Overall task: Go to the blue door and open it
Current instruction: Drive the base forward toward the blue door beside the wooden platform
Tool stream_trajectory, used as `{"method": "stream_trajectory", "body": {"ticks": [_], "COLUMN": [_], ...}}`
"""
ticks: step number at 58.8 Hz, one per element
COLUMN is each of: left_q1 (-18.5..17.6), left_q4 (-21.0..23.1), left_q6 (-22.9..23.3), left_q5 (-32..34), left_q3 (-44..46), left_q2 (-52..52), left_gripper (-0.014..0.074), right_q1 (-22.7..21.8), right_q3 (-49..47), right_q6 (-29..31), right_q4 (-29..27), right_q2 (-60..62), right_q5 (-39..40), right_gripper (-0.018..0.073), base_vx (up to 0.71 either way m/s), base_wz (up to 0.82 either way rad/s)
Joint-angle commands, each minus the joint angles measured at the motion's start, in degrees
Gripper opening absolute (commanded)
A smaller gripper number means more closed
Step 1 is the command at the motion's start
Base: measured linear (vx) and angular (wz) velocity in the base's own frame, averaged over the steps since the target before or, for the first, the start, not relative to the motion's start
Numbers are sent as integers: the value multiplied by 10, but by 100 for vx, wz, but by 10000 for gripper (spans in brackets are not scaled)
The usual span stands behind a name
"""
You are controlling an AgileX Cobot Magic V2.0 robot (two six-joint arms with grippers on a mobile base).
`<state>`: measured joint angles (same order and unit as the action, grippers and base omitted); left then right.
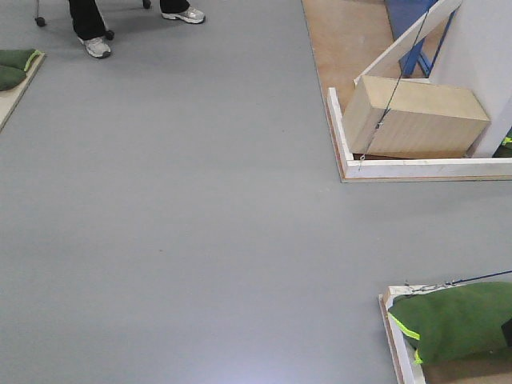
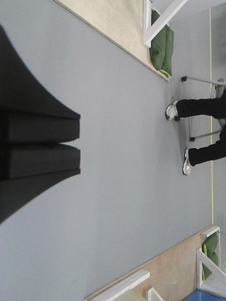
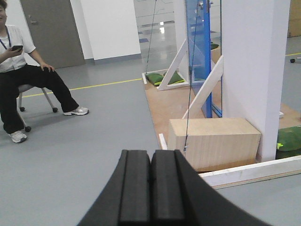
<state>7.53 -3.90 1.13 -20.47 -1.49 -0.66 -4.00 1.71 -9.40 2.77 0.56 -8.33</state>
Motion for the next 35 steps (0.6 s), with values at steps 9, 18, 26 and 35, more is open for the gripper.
{"method": "stream_trajectory", "body": {"ticks": [9, 18, 26, 35], "left_q1": [0, 0, 0, 0], "left_q4": [2, 2, 2, 2], "left_q6": [4, 4, 4, 4], "left_q5": [44, 44, 44, 44], "left_q3": [15, 15, 15, 15], "left_q2": [-10, -10, -10, -10], "left_gripper": [73, 73, 73, 73], "right_q1": [-1, -1, -1, -2], "right_q3": [1, 1, 1, 1], "right_q6": [3, 3, 3, 3], "right_q4": [2, 2, 2, 2], "right_q2": [10, 11, 11, 10], "right_q5": [48, 48, 48, 48], "right_gripper": [8, 8, 8, 8], "base_vx": [5, 4, 4, 4], "base_wz": [-10, -11, -4, -1]}}
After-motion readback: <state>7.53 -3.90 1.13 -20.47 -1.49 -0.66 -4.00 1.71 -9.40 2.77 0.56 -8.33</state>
